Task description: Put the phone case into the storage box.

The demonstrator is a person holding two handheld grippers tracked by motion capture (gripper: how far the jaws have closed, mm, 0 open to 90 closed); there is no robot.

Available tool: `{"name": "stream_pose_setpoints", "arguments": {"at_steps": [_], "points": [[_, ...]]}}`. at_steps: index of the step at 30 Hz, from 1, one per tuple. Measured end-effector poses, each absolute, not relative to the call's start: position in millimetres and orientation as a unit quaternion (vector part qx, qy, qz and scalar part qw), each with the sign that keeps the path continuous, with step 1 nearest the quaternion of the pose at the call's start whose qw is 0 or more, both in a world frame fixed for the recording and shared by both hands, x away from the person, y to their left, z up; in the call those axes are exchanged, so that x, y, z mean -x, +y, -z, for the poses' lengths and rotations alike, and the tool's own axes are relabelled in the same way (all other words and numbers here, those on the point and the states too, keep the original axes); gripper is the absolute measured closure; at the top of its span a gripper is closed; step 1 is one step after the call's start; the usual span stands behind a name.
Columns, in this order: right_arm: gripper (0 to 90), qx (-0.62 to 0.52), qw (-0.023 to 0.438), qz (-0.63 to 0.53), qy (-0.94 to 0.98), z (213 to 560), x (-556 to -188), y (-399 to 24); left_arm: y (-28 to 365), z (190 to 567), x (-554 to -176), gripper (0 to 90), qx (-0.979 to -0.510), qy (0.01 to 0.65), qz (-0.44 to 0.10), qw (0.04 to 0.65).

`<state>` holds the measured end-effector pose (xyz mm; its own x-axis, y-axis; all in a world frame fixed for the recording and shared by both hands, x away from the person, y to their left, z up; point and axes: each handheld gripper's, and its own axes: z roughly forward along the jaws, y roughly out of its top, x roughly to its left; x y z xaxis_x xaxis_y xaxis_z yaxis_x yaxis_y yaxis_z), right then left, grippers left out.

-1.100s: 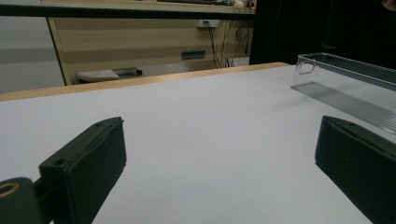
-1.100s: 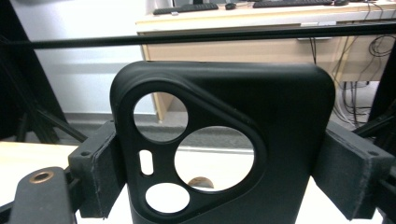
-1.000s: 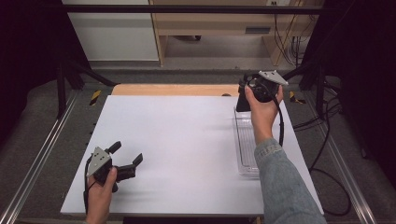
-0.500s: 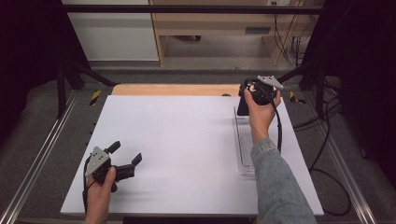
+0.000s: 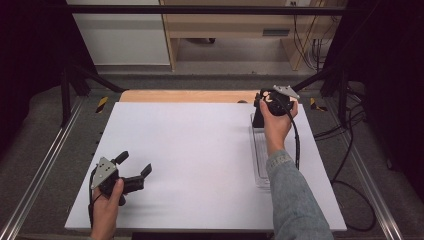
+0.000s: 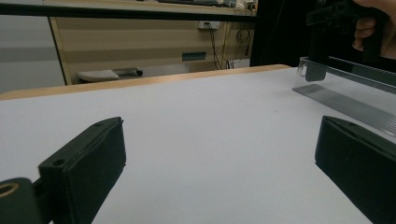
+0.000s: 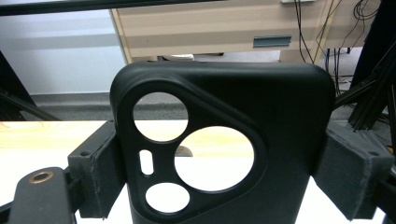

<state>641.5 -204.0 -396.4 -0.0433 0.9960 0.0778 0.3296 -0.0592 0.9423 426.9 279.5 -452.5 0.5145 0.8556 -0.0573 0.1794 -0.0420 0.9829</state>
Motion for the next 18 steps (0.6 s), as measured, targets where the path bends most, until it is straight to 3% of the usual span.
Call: {"name": "stream_pose_setpoints", "arguments": {"at_steps": [18], "points": [[13.6, -0.578, 0.385, -0.433, 0.574, 406.8, -644.6, -198.2, 279.9, 452.8, -427.4, 2.0, -0.658, 0.393, -0.294, 0.571]]}}
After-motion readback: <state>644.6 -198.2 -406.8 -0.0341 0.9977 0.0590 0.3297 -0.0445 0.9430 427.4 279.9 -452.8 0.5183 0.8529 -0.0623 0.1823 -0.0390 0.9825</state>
